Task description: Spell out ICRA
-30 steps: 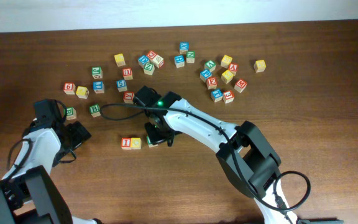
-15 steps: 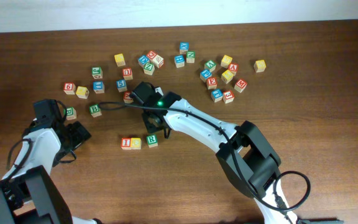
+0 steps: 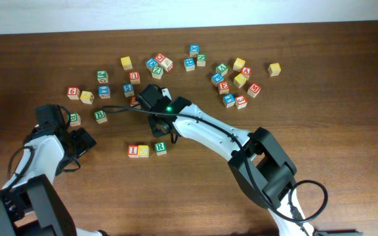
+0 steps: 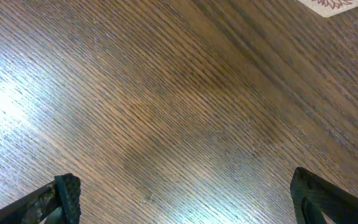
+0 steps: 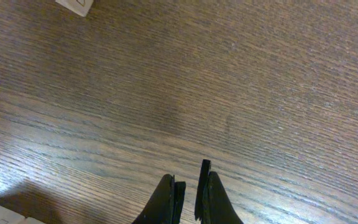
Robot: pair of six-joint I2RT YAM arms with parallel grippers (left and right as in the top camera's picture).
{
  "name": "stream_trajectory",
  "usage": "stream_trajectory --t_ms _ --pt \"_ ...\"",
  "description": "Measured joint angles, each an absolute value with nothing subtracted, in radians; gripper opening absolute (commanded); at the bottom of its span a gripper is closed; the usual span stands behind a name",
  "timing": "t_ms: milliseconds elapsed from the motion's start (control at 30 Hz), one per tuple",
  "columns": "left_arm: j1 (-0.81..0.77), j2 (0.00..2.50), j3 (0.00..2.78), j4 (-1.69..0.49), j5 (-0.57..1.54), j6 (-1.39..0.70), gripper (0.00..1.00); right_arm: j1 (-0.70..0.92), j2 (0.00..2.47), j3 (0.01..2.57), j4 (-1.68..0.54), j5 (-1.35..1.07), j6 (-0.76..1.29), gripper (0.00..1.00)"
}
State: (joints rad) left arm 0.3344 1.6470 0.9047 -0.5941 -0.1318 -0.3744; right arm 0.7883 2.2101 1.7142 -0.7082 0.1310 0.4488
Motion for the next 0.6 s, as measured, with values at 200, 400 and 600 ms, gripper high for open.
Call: stream_trajectory --t_ms 200,400,600 --pt "0.334 1.647 0.905 -0.594 -0.132 -0.374 0.99 0.788 2.210 1.714 -0.709 0.107 0.448 0.05" --pt "0.334 1.647 0.905 -0.595 -0.132 -0.374 0.99 0.788 2.210 1.714 -0.726 0.089 0.449 0.05" --pt "0.334 1.647 0.905 -0.594 -0.132 -0.374 1.00 0.788 2.210 1.714 -0.708 0.088 0.449 0.05"
